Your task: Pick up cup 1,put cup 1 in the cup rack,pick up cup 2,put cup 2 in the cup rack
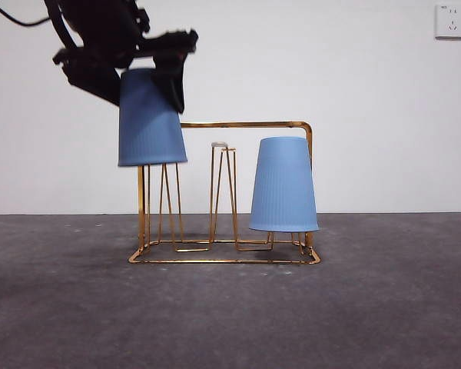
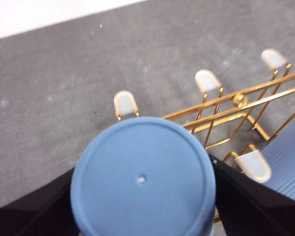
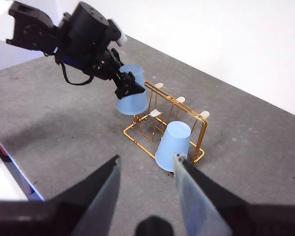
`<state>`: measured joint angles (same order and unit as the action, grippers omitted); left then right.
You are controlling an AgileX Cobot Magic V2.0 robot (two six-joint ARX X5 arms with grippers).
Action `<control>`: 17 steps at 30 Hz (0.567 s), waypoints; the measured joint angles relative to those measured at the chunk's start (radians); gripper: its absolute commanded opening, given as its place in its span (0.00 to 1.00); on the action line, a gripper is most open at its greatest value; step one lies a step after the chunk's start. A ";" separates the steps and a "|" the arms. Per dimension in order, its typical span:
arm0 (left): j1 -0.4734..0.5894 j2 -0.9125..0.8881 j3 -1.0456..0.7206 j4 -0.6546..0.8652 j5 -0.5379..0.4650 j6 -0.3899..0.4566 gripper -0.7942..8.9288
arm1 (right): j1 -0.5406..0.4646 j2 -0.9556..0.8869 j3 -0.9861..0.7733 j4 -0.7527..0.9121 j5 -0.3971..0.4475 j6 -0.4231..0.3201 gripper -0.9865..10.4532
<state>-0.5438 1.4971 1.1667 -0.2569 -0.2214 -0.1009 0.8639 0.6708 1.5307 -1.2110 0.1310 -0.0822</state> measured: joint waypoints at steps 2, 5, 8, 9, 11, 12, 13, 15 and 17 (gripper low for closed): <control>0.000 0.016 0.000 0.000 0.000 0.000 0.07 | 0.000 0.000 0.000 0.000 0.000 0.000 0.25; 0.001 0.057 0.000 0.005 -0.001 0.000 0.07 | 0.000 0.000 0.000 0.000 0.003 0.000 0.25; 0.001 0.100 0.000 0.008 0.000 0.000 0.07 | 0.000 0.000 0.000 0.000 0.011 0.000 0.25; 0.001 0.114 0.000 0.011 0.000 0.000 0.07 | 0.000 0.000 0.000 0.000 0.012 0.000 0.25; 0.001 0.144 0.000 0.017 0.000 0.000 0.07 | 0.000 0.000 0.000 0.000 0.013 0.000 0.25; 0.001 0.157 0.000 0.018 0.000 -0.001 0.07 | 0.000 0.000 0.000 0.000 0.018 0.000 0.25; 0.001 0.165 0.000 0.020 0.000 -0.001 0.07 | 0.000 0.000 0.000 0.000 0.023 0.000 0.25; 0.001 0.177 0.000 0.026 0.000 -0.001 0.07 | 0.000 0.000 0.000 0.000 0.025 0.000 0.25; 0.001 0.180 0.000 0.027 -0.002 -0.001 0.07 | 0.000 0.000 0.000 0.000 0.030 0.000 0.25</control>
<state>-0.5430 1.6775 1.1667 -0.2298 -0.2234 -0.1017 0.8639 0.6708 1.5307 -1.2110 0.1608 -0.0818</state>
